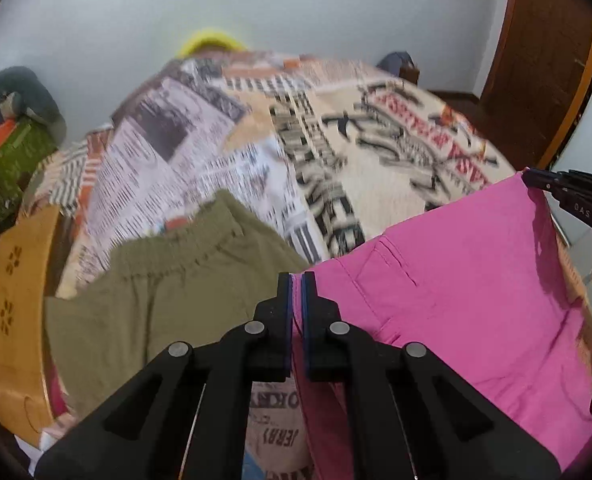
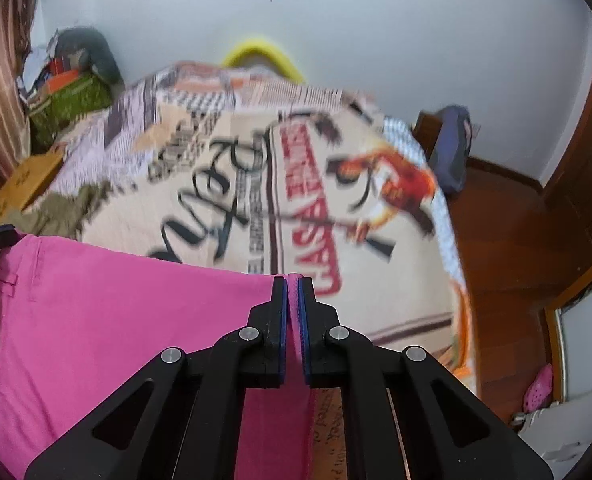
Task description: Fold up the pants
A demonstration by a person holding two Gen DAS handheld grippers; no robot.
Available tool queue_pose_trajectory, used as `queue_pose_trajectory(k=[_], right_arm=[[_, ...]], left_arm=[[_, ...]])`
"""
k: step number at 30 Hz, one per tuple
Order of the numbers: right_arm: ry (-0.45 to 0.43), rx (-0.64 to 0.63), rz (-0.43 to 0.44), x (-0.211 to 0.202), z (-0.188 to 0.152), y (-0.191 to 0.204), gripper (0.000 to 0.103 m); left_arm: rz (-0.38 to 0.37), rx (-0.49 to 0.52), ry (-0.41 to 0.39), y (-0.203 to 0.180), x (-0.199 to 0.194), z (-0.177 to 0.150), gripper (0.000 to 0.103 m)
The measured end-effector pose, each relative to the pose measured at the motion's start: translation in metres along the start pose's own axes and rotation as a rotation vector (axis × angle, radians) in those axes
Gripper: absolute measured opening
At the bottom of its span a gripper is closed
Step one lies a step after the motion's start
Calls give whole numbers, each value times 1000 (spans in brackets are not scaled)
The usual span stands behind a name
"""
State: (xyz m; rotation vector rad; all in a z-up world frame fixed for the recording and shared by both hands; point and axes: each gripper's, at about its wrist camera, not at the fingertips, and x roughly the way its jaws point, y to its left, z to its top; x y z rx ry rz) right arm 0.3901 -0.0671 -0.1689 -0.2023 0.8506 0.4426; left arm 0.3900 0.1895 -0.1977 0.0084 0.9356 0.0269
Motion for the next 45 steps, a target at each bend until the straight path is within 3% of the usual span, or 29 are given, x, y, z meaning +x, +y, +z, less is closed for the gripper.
queue_pose_trajectory(k=[6, 13, 21, 28, 33, 39, 45], right_arm=[[-83, 22, 9, -45, 25, 0, 4], [-139, 19, 36, -100, 20, 8, 4], [-152, 8, 67, -148, -14, 22, 4], [-117, 17, 87, -171, -62, 30, 4], [-68, 28, 105, -178, -103, 32, 4], [19, -8, 107, -173, -150, 39, 4], [18, -114, 53, -183, -167, 57, 5]], left_arm=[[9, -3, -93, 1, -54, 25, 3], [2, 0, -131, -6, -110, 11, 3], [-7, 5, -143, -22, -158, -36, 3], [2, 12, -140, -37, -183, -90, 3], [20, 29, -104, -51, -186, -141, 0], [13, 18, -3, -60, -170, -196, 0], [48, 68, -8, -70, -172, -203, 1]])
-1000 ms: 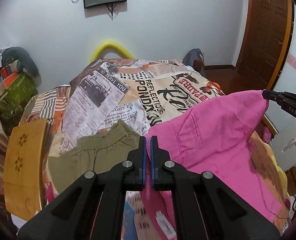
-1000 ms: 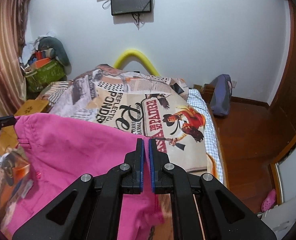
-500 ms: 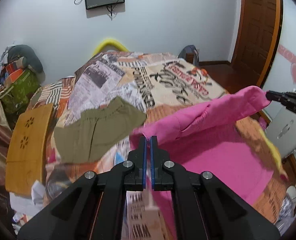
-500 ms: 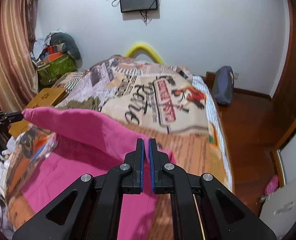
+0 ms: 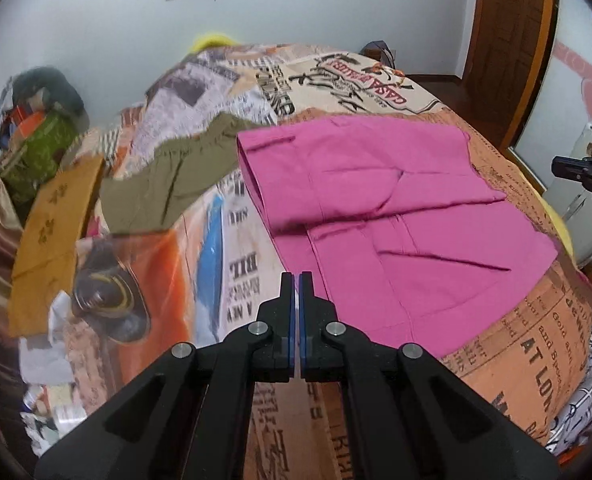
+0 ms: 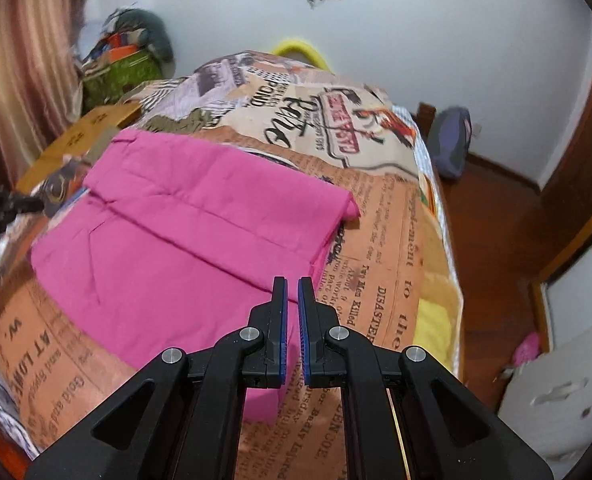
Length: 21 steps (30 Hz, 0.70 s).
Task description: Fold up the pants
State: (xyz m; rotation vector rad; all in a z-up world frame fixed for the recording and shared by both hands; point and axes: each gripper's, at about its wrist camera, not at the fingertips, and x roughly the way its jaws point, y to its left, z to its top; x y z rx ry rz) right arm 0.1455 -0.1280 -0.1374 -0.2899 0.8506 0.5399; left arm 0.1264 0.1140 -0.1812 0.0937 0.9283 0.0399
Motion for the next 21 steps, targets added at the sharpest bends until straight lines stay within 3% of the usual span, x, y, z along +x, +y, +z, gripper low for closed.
queue_pose_trajectory(k=[2, 4, 6, 8, 12, 21], right_arm=[[-5, -16, 4, -2, 0, 6, 9], [-9, -14, 28, 1, 3, 12, 23], [-18, -5, 55, 6, 6, 17, 30], [-17, -9, 80, 16, 9, 25, 32], [25, -48, 129, 38, 14, 45, 39], [138, -167, 188, 85, 16, 73, 41]], left_arm=[[4, 23, -12, -4, -1, 9, 2], [-10, 42, -23, -9, 0, 20, 5], [-22, 62, -29, -15, 3, 30, 10], [-32, 87, -31, -23, 8, 37, 16], [-66, 124, -20, -38, 20, 45, 39], [-120, 192, 95, -56, 71, 44, 40]])
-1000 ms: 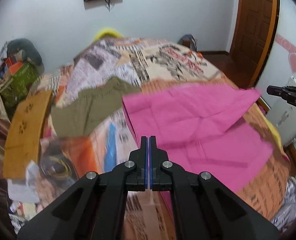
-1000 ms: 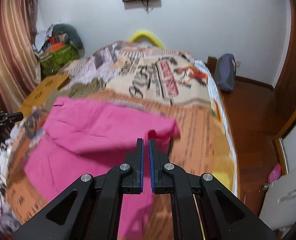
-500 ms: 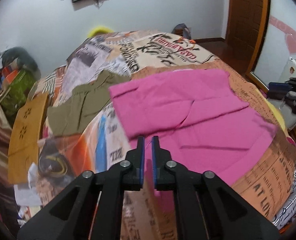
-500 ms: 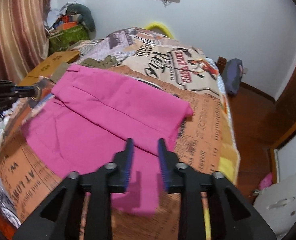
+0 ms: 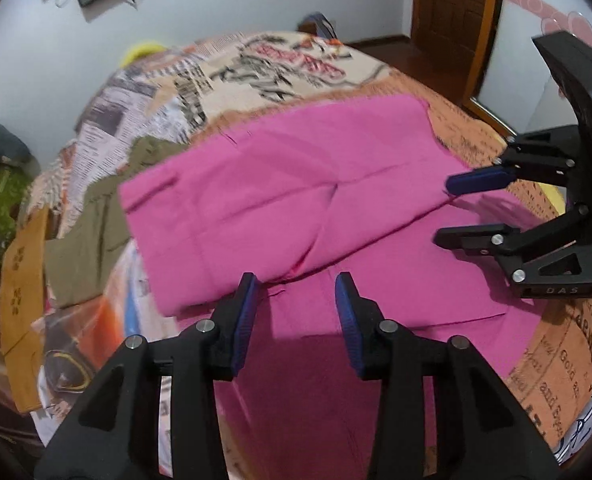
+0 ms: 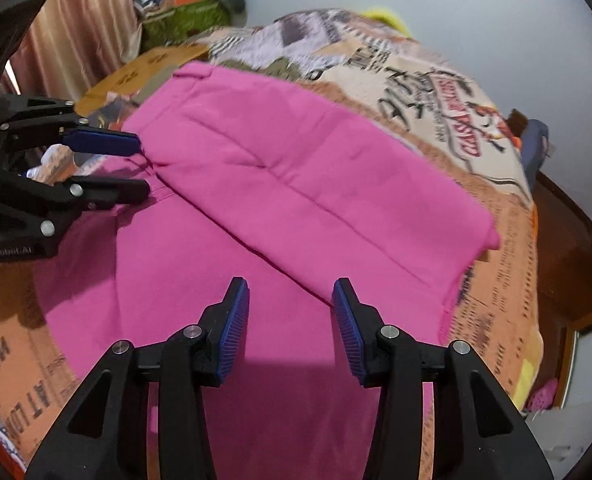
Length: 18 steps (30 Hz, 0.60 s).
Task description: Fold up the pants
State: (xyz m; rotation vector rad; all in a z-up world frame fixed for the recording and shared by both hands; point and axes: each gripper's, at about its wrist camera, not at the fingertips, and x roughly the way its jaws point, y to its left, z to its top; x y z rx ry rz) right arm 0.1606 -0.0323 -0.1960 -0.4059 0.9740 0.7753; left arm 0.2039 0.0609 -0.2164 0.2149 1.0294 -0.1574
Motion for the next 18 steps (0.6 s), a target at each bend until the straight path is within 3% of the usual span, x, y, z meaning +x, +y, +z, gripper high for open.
queue_pose_trajectory(k=[8, 12, 18], right_arm=[[-16, 12, 55, 14, 13, -8, 40], [-28, 24, 46, 19, 21, -14, 17], [-84, 79, 62, 12, 29, -21, 10]], left_arm=[[-47, -61, -10, 12, 9, 13, 40], [-77, -66, -14, 12, 8, 14, 41], [-9, 8, -15, 0, 15, 13, 52]])
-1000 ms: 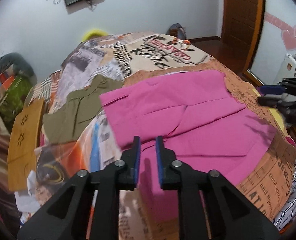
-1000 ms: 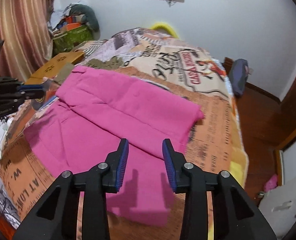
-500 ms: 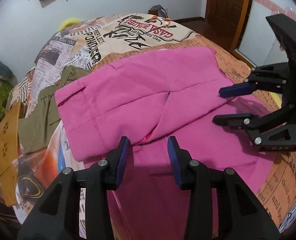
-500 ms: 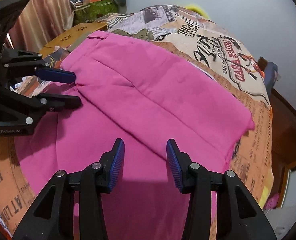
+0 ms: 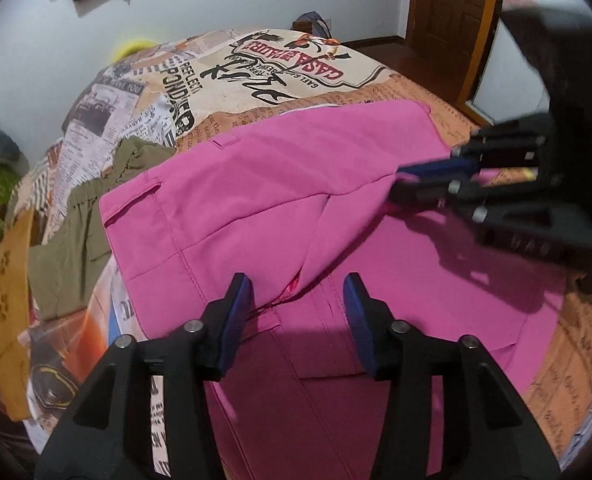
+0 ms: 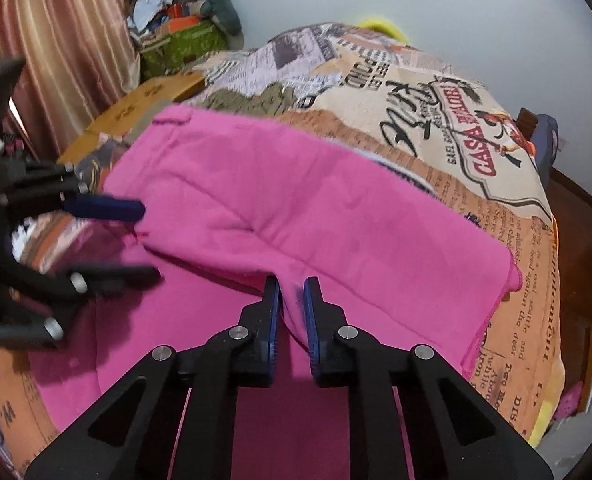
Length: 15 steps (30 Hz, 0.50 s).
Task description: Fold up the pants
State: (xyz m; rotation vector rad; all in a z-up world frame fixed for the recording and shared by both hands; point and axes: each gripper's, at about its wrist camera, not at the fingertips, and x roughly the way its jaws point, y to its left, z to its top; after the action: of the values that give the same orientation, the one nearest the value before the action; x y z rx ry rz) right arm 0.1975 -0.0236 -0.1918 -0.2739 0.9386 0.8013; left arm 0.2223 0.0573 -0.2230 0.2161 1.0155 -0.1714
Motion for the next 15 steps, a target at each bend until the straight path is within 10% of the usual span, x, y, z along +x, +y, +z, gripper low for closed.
queue_pose_trajectory(k=[5, 7, 11, 15], right_arm=[[-23, 30, 22, -5, 6, -5, 10], [-20, 31, 26, -5, 6, -5, 10], [11, 35, 44, -7, 2, -3, 13], [47, 14, 58, -8, -5, 3, 52]], left_arm=[[77, 31, -7, -4, 7, 8, 51], [118, 46, -11, -5, 10, 13, 28], [99, 17, -18, 1, 8, 23, 17], [72, -23, -55, 5, -4, 30, 13]])
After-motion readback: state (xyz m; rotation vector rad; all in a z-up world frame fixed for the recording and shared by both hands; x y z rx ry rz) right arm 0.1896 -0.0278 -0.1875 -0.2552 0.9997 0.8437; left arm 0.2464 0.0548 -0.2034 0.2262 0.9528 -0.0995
